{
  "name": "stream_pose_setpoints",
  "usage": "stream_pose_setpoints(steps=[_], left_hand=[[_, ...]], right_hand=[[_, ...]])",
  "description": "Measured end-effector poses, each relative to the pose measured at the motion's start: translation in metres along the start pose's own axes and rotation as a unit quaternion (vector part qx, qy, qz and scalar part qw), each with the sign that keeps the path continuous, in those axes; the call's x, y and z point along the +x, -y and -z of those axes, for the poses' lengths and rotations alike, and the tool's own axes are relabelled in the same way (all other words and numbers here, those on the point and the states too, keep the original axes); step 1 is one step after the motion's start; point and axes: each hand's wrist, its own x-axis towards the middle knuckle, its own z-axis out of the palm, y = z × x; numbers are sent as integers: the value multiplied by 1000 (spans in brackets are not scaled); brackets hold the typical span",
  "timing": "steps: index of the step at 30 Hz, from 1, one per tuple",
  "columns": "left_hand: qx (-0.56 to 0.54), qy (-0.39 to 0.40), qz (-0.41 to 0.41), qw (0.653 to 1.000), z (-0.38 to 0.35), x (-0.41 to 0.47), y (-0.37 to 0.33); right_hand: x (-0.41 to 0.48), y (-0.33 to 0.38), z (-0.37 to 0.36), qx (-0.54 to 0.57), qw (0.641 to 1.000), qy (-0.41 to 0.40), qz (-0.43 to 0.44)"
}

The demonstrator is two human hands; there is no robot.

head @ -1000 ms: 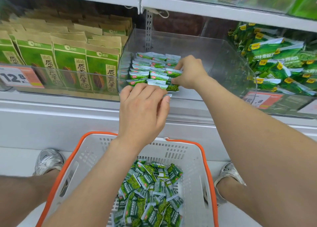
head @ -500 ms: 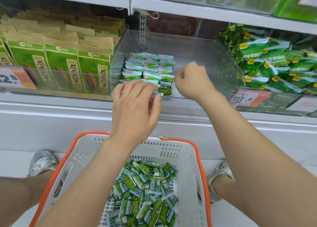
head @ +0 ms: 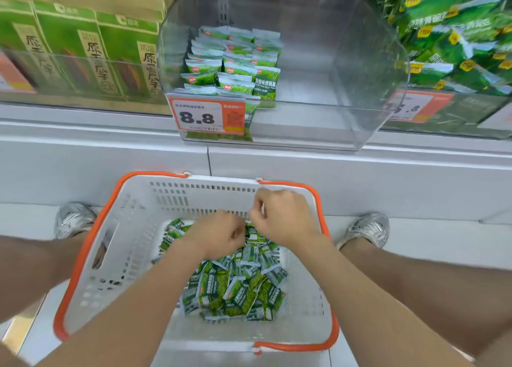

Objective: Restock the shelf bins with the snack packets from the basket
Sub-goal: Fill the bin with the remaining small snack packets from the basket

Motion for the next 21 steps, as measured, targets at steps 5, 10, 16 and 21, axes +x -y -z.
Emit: stream_pose_setpoints(steps=[5, 10, 16, 21], left_hand=[[-16, 217, 82, 973, -68, -3, 15], [29, 261, 96, 960, -104, -12, 31], [62, 228, 99, 967, -117, -19, 29], [43, 241, 119, 962, -105, -21, 25]], right_hand=[[-43, -22, -57, -36, 914, 401, -44], [-66, -30, -81, -83, 862, 493, -81], [-53, -14, -77, -34, 888, 455, -56], [-55, -5, -78, -9, 883, 467, -50]])
